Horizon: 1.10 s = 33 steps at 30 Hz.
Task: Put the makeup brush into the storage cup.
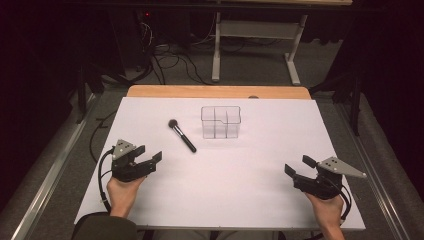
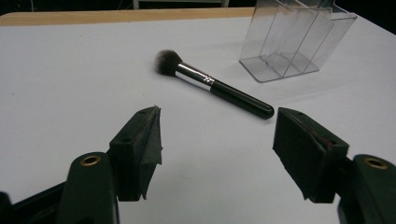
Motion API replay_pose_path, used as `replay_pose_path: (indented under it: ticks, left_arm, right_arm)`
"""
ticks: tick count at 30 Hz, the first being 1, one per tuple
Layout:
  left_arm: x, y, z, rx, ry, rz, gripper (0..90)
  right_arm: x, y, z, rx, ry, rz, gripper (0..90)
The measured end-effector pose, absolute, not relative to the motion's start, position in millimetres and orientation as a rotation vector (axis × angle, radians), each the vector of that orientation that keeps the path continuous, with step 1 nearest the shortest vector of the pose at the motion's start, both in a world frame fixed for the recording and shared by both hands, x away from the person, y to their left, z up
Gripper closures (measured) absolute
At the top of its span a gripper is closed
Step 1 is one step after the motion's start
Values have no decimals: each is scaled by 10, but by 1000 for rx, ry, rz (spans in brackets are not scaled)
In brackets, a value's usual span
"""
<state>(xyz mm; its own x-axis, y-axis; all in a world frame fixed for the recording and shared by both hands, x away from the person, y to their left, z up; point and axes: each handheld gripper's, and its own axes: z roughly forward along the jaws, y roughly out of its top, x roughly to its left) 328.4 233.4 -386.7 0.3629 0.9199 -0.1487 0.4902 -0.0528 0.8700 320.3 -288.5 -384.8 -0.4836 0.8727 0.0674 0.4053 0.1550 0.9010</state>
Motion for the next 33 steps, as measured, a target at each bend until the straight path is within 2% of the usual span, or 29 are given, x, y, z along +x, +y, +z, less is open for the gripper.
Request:
replay_pose_path:
  ticks: [33]
  left_arm:
    - [3400,2138,-3705,1701,1194,528,306]
  right_arm:
    - [3215,-2881,-3863,1223,1973,1306,265]
